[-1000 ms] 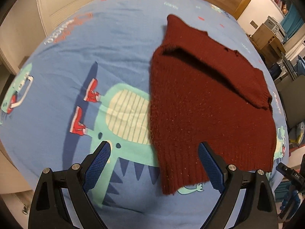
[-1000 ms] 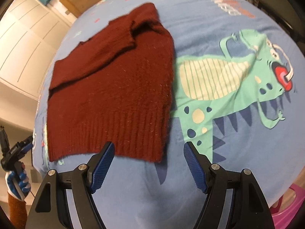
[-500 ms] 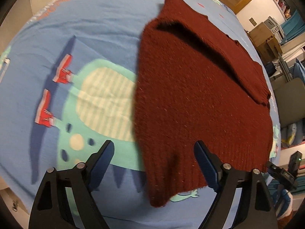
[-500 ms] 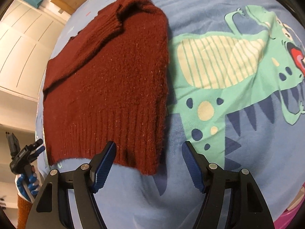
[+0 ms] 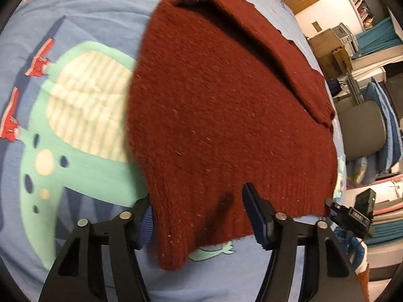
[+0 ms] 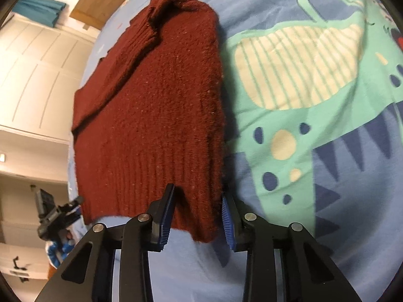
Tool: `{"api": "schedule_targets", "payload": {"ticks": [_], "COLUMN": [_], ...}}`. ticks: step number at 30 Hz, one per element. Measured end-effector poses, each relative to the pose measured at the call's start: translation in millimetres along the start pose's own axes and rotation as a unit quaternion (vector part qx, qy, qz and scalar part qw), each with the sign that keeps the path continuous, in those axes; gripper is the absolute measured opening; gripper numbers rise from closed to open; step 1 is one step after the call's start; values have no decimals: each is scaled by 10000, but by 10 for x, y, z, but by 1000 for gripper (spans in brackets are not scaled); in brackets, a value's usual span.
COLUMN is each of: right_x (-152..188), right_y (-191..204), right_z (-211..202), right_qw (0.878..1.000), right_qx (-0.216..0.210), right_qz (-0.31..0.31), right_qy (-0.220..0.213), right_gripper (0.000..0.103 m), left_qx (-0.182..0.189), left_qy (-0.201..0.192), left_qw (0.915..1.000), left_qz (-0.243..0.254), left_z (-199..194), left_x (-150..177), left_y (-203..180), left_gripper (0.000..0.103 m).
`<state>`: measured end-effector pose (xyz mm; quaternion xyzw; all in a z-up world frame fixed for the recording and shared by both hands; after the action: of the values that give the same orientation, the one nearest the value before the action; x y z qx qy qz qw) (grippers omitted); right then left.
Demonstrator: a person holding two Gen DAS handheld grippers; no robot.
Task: Fold small clothes
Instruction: 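Grasp the sweater edge with both tools and fold it over the other half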
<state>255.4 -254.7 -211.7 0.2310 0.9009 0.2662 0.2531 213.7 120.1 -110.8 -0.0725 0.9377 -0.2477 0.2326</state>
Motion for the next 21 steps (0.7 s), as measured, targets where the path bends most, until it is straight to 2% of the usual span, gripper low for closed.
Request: {"api": "schedule_targets", "payload": {"ticks": [3,6,8,10,13,21], "right_x": [31,60,73,64,54,-151], "right_y": [77,121,129,125,127,366], "right_z": [46,90,96,100,95,-78], "right_qw": [9997,9994,9994,9994,9994,9983], "right_qx": [-209,-314,-321,-309,-306,-493], "right_qz": [121,151,142,161,162,-94], "right_qy": [1,29,41,37,9,-312], "right_gripper": [34,32,29,23,16,12], "left_qx": [269,352,334,252,224,431], "left_qy": [56,84,103,88,10,-400], "left_qw": [9995,9990,9990,9992,9994,9982], "left_qz": [-163,-268,-296,-294,-254,-84], "left_z": [6,76,83,64,0,-290], "left_x": [29,-17,-38,-60,-99,-345], "left_y": [-22,-48,-27,19,55,-95], "left_gripper": [47,38,22,11,8,7]}}
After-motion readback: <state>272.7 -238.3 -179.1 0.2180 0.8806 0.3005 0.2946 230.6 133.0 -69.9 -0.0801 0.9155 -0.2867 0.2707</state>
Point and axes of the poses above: each gripper's, at about its wrist camera, not at the fingertips, and z roughly the way its jaws point, y to its left, x to its underside, the point moved 6 cm from there along z, roughly the way its jaws point, and after that the axes turned 15 degrees about -y, right-handed, at the moved point
